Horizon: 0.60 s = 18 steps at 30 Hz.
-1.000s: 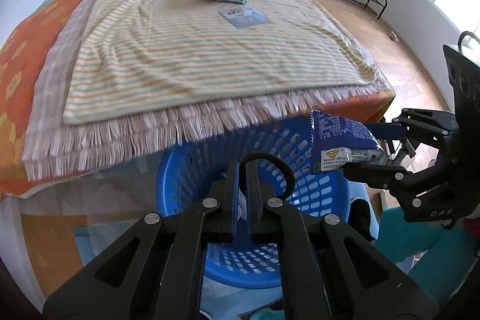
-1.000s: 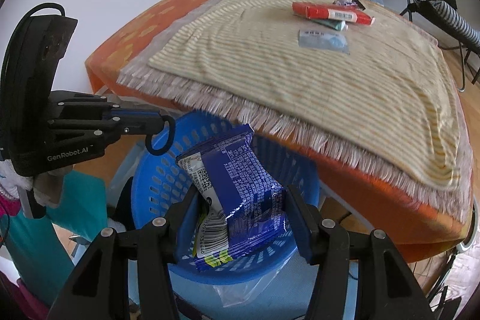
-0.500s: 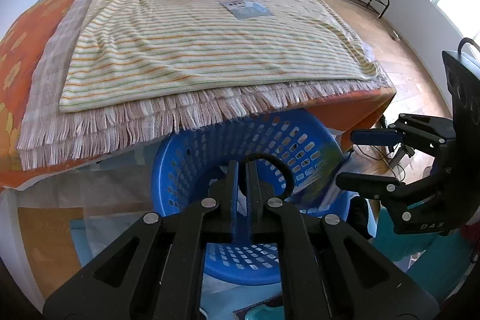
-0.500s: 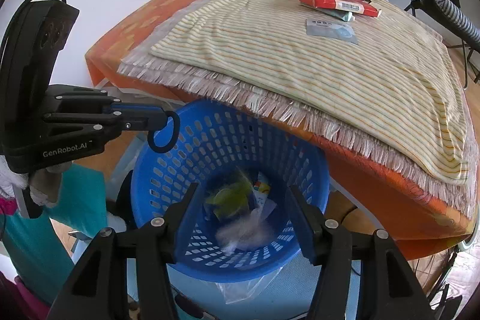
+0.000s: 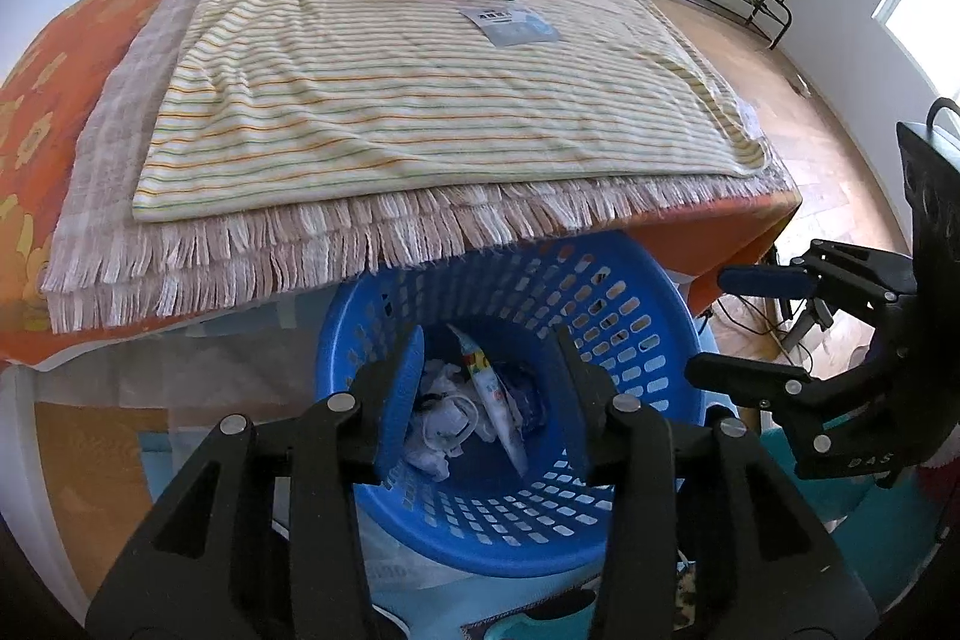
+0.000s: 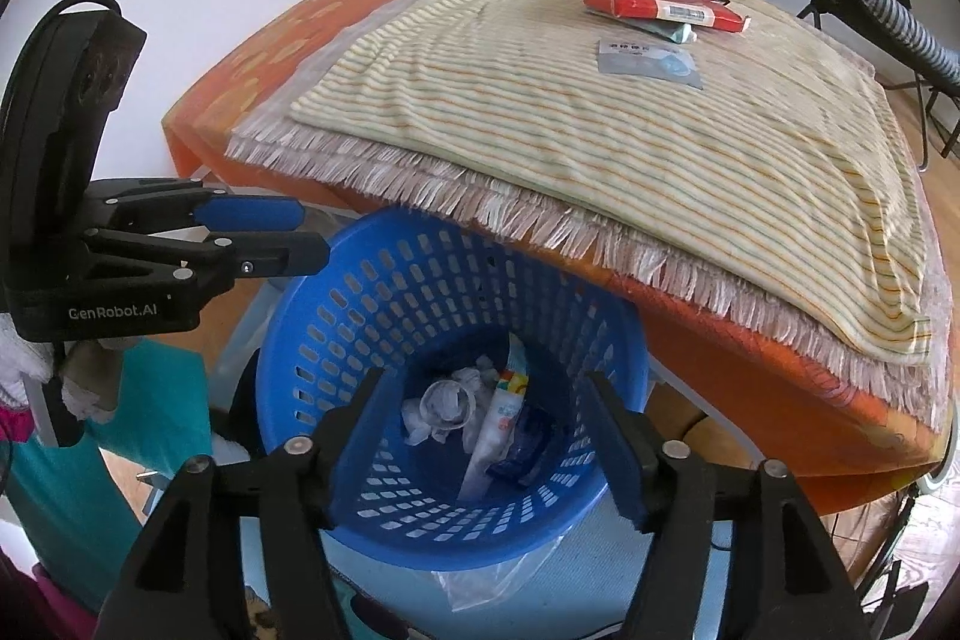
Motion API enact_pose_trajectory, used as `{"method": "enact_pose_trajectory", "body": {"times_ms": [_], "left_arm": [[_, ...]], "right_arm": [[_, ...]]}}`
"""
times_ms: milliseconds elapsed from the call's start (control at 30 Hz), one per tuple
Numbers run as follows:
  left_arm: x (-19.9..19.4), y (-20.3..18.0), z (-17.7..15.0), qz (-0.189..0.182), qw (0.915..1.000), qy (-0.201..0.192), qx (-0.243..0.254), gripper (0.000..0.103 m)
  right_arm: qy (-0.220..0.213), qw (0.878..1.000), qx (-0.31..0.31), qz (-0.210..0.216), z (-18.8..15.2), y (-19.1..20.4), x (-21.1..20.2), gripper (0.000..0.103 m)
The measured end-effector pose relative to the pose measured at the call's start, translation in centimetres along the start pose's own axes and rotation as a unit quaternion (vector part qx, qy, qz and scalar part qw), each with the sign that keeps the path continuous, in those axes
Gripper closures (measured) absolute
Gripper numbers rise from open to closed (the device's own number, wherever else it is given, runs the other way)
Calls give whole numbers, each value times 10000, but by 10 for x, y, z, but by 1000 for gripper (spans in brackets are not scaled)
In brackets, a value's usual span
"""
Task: Collect trash
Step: 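Move both open tools back over the bed toward the red pack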
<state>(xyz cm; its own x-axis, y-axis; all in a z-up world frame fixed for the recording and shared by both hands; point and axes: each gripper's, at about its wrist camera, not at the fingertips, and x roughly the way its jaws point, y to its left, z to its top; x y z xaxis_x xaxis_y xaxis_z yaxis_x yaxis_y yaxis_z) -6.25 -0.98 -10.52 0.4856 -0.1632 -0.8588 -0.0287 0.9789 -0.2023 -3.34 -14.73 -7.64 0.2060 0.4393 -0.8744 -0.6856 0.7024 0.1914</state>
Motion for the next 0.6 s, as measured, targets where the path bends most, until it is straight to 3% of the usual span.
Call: {"method": "enact_pose_trajectory", "body": {"times_ms": [200,467,533,600], "left_arm": [[-1,0,2,72,10000,-45,15,61],[-3,1,8,93,9999,-113,-18,60],[-2,1,11,98,9999,-110,-2,53],[-2,0,14,96,9999,-119,23,52]], "right_arm": [[-84,9996,-8,-261,3,1,-4,17],[-138,9986,17,-511,9,-3,-6,12],[-166,9982,66,-567,10,-6,-7,11],[-189,9980,147,-593,13,-10,-8,11]]}}
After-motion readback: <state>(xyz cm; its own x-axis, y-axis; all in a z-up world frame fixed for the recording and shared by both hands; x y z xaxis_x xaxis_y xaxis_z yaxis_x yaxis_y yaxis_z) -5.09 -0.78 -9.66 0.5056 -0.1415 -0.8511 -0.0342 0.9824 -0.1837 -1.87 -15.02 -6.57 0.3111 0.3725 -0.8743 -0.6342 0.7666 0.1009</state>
